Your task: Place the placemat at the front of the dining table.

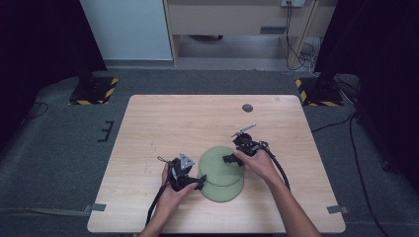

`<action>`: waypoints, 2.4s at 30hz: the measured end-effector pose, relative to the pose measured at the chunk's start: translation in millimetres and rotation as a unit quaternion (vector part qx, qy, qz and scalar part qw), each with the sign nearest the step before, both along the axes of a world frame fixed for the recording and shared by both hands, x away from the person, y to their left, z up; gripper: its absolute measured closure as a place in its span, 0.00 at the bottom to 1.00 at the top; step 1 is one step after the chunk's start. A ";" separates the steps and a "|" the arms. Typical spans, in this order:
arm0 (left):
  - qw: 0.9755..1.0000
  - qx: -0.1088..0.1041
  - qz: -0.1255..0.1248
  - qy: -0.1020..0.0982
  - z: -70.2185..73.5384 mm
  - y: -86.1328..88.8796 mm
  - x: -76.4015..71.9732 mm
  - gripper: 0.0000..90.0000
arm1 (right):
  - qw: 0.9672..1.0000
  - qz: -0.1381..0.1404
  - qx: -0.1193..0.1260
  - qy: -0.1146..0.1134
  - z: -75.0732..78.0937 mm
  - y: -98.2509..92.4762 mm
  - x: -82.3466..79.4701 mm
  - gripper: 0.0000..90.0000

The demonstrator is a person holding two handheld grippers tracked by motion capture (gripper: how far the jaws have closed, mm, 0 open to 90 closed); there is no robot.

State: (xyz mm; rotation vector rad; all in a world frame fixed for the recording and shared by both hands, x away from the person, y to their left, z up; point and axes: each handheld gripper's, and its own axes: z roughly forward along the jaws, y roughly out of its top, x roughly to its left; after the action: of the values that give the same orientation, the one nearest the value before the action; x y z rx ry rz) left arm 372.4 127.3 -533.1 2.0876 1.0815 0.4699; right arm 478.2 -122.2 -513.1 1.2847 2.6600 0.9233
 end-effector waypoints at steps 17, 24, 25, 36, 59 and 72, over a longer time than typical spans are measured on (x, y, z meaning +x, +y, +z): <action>1.000 -0.001 0.002 0.002 0.0 -0.2 0.3 0.00 | 1.000 0.008 0.015 0.006 2.3 -1.1 -1.0 0.28; 1.000 0.001 0.002 0.002 0.3 -0.4 0.3 0.00 | 1.000 0.007 0.021 -0.007 12.0 -4.3 -2.9 0.33; 1.000 0.000 0.002 0.002 0.2 -0.5 0.3 0.00 | 1.000 0.004 0.024 -0.008 13.5 -4.6 -3.8 0.34; 1.000 0.001 0.003 0.004 0.6 -0.6 0.5 0.00 | 0.999 0.001 0.036 -0.029 26.8 -11.2 -9.5 0.51; 1.000 -0.001 0.005 0.004 0.2 -0.2 0.3 0.00 | 0.998 0.036 0.036 -0.039 42.6 -15.6 -17.9 0.91; 1.000 0.003 0.006 0.002 2.1 4.3 0.4 0.02 | 0.997 0.022 0.013 -0.067 43.0 -14.3 -17.7 0.95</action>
State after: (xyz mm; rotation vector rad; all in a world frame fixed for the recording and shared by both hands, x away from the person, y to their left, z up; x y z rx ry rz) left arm 372.8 131.5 -531.1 2.0897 1.0960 0.4760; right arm 460.5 -136.4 -470.1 1.1307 2.5912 1.0156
